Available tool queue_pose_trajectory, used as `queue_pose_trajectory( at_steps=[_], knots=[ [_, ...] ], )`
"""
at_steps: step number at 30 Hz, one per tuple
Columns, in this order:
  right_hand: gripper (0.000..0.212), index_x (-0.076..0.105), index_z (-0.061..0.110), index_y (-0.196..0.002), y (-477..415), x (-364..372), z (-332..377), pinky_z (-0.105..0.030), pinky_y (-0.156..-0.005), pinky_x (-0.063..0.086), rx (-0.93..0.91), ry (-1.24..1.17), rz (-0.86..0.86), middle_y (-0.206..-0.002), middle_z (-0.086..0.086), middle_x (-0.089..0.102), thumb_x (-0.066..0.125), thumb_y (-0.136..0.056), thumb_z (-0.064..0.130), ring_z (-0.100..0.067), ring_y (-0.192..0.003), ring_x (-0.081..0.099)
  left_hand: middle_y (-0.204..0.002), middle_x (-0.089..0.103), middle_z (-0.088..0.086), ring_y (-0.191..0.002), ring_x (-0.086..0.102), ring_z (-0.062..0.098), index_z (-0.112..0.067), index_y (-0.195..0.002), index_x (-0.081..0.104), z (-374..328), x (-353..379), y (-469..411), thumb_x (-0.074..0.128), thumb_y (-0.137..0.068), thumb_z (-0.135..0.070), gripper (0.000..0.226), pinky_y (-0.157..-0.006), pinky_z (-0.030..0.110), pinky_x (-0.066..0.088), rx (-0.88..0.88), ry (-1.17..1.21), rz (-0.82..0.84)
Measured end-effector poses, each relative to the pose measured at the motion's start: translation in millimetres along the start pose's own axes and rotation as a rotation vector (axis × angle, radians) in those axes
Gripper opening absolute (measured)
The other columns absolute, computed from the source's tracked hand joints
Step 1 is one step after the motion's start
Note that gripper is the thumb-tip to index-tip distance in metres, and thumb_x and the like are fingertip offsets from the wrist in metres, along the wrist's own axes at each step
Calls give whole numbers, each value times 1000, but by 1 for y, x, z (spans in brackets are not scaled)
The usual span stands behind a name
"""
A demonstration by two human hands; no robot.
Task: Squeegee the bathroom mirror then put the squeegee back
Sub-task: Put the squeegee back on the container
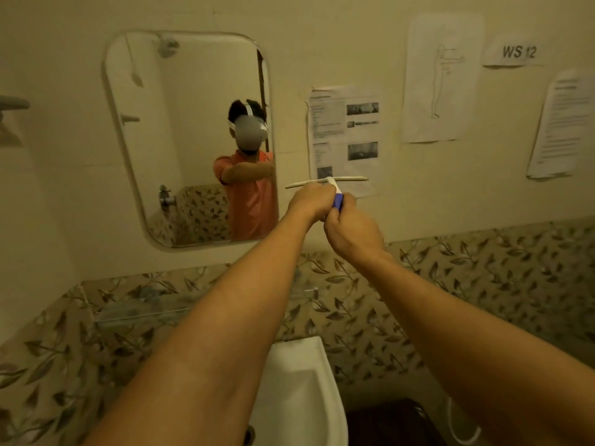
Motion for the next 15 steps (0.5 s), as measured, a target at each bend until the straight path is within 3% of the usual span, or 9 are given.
queue_pose_trajectory(
  at_steps=[5,8,11,15],
  knots=[
    [32,43,16,-127,-9,-12,-52,-33,-56,43,59,23,-16,-87,-1,61,34,-104,36,-18,-70,59,-92,73,14,-89,70,31,-7,-94,70,-3,57,-17,47,-90,-26,30,-89,49,55,11,-8,84],
    [35,42,15,-130,-9,-14,-83,-35,-59,47,92,42,-28,-88,-3,62,34,-103,35,-20,-71,60,-95,73,16,-90,70,33,-5,-94,70,0,91,-25,47,-85,-24,31,-87,50,56,18,-13,145],
    [36,41,15,-133,-4,-9,-115,-33,-53,45,111,68,-20,-82,-1,61,35,-104,35,-18,-66,60,-91,73,16,-85,72,34,-4,-93,69,10,124,-28,47,-88,-19,27,-84,48,57,-1,-6,228],
    [35,45,15,-128,7,1,-157,-40,-57,56,145,122,-22,-81,-1,62,37,-103,37,-19,-64,62,-88,72,16,-87,72,37,-1,-90,70,30,167,-28,48,-87,-12,25,-86,50,58,-16,-31,342]
  ],
)
Point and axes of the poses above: each hand's wrist, its own y-axis away from the middle knuckle, its own x-axis out of the palm, z = x × y, the point moved 9 cm from there along -y, towards the middle knuckle
